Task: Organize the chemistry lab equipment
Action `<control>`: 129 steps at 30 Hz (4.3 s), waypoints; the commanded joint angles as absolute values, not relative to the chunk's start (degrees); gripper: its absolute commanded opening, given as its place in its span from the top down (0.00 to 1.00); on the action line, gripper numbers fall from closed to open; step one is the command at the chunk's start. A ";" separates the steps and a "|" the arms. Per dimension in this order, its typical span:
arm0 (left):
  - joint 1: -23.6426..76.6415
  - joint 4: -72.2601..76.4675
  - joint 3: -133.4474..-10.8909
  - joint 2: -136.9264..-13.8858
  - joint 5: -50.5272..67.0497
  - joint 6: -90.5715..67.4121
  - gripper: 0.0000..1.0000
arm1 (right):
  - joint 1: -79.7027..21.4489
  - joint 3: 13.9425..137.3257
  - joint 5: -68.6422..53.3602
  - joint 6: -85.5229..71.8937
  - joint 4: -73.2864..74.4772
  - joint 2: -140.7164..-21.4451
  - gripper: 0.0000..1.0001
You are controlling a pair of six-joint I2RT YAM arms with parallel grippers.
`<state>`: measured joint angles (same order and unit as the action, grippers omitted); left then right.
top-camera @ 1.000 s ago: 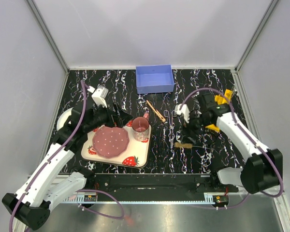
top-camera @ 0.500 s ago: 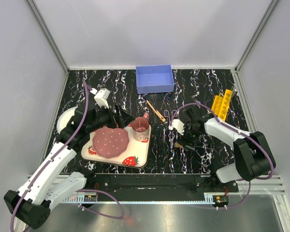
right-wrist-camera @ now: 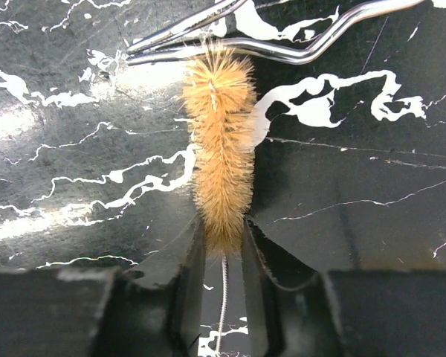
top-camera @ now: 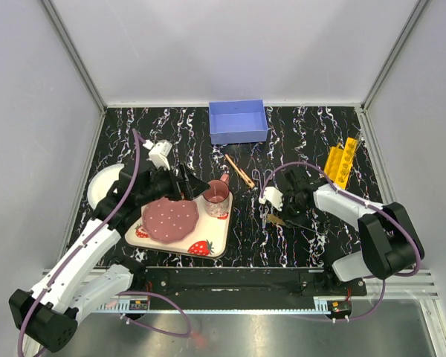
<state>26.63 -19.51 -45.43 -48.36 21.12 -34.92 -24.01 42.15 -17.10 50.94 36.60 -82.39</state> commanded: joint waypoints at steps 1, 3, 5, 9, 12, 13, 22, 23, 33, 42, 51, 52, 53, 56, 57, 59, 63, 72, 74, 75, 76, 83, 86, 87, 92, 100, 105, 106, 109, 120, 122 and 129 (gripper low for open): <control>26.37 -14.59 -44.91 -48.43 23.90 -36.56 0.01 | -24.61 41.75 -17.84 52.73 35.51 -79.55 0.74; 26.37 -14.15 -44.82 -48.78 24.87 -36.74 0.01 | -24.52 42.01 -18.02 53.26 35.51 -79.19 0.81; 26.37 -13.01 -44.47 -48.95 25.84 -37.09 0.01 | -24.43 42.62 -17.84 53.61 35.42 -78.14 0.84; 26.37 -10.81 -44.21 -50.10 29.87 -37.79 0.01 | -24.26 45.08 -18.19 51.69 35.68 -76.03 0.90; 26.46 -9.06 -43.77 -51.06 31.81 -38.67 0.01 | -23.82 48.24 -20.91 48.70 36.65 -75.24 0.92; 26.54 -8.27 -43.86 -51.59 32.16 -39.11 0.01 | -23.64 49.12 -22.22 47.82 37.26 -75.23 0.93; 30.49 4.71 -42.80 -55.54 31.73 -47.70 0.01 | -19.17 62.13 -36.87 34.21 42.01 -79.00 0.95; 32.15 6.31 -42.80 -56.85 30.95 -48.68 0.01 | -18.73 64.49 -39.35 31.49 42.45 -79.71 0.95; 41.13 14.85 -47.54 -70.29 16.80 -53.35 0.01 | -15.12 74.35 -60.10 5.74 35.89 -91.57 0.95; 45.79 10.47 -55.45 -81.29 8.35 -56.16 0.14 | -14.33 69.70 -63.02 -22.40 15.68 -94.48 0.93; 47.81 8.35 -59.06 -88.32 6.94 -58.18 0.47 | -12.40 63.81 -63.10 -33.13 5.02 -93.16 0.92; 47.90 8.35 -59.32 -88.77 6.86 -58.27 0.51 | -12.31 63.46 -63.11 -33.74 4.57 -93.08 0.92; 47.99 8.26 -59.50 -89.12 6.86 -58.27 0.53 | -12.39 63.37 -63.19 -33.92 4.14 -92.99 0.92; 47.99 7.74 -60.47 -90.44 6.86 -57.92 0.63 | -12.30 62.76 -63.37 -34.63 2.91 -92.55 0.92; 47.99 7.30 -60.99 -90.70 6.77 -57.75 0.69 | -12.22 62.67 -63.28 -34.63 2.81 -92.37 0.92; 47.99 7.29 -61.35 -91.32 7.20 -57.57 0.78 | -12.22 62.23 -63.37 -34.72 2.46 -91.94 0.92; 47.90 7.73 -61.61 -91.41 7.82 -56.78 1.00 | -12.22 61.52 -63.89 -33.84 2.11 -91.06 0.90; 41.41 5.37 -57.57 -83.77 13.34 -52.48 1.00 | -7.49 70.65 -63.83 -1.48 25.63 -85.62 0.11; 37.28 3.26 -59.23 -83.06 17.81 -50.90 1.00 | -5.98 73.47 -61.10 5.94 33.96 -83.59 0.01; 35.87 0.29 -60.02 -82.80 18.89 -49.32 1.00 | -5.19 73.91 -58.91 10.50 35.49 -81.41 0.00; 33.34 -1.13 -60.81 -82.79 19.77 -48.70 1.00 | -3.18 73.39 -58.28 11.59 36.38 -79.99 0.00; 24.18 -7.21 -72.66 -91.22 25.48 -50.44 1.00 | 1.93 64.96 -58.27 12.84 33.42 -70.24 0.00; 23.12 -6.42 -79.07 -97.28 24.88 -55.27 1.00 | 2.63 62.23 -58.36 11.34 30.69 -66.89 0.00; 23.03 -6.50 -80.84 -99.30 24.70 -58.59 1.00 | 2.98 61.18 -58.45 10.47 29.98 -65.58 0.00; 22.94 -6.95 -92.35 -111.42 24.09 -68.54 1.00 | 5.18 58.63 -59.67 7.74 26.03 -63.11 0.00; 22.94 1.41 -101.83 -123.03 17.15 -83.75 1.00 | 7.73 56.87 -61.35 3.96 22.59 -61.70 0.00; 23.29 -1.30 -111.43 -131.21 15.38 -88.59 1.00 | 8.52 55.55 -61.70 2.55 21.45 -60.12 0.00; 23.38 -2.10 -114.32 -133.40 14.60 -88.77 1.00 | 8.79 55.37 -61.70 2.29 20.66 -59.94 0.00; 23.47 -5.09 -116.80 -135.96 12.58 -89.20 1.00 | 9.31 54.84 -61.87 1.50 19.95 -59.50 0.00; 24.17 -7.03 -122.16 -139.48 13.01 -90.97 0.59 | 10.55 53.97 -62.75 0.35 18.63 -58.71 0.00; 24.08 -6.77 -122.61 -139.13 13.62 -90.79 0.54 | 10.63 54.05 -62.75 0.35 18.63 -58.71 0.00; 23.47 -4.92 -122.43 -134.48 17.22 -86.93 0.36 | 10.63 56.33 -61.97 3.68 22.49 -59.68 0.00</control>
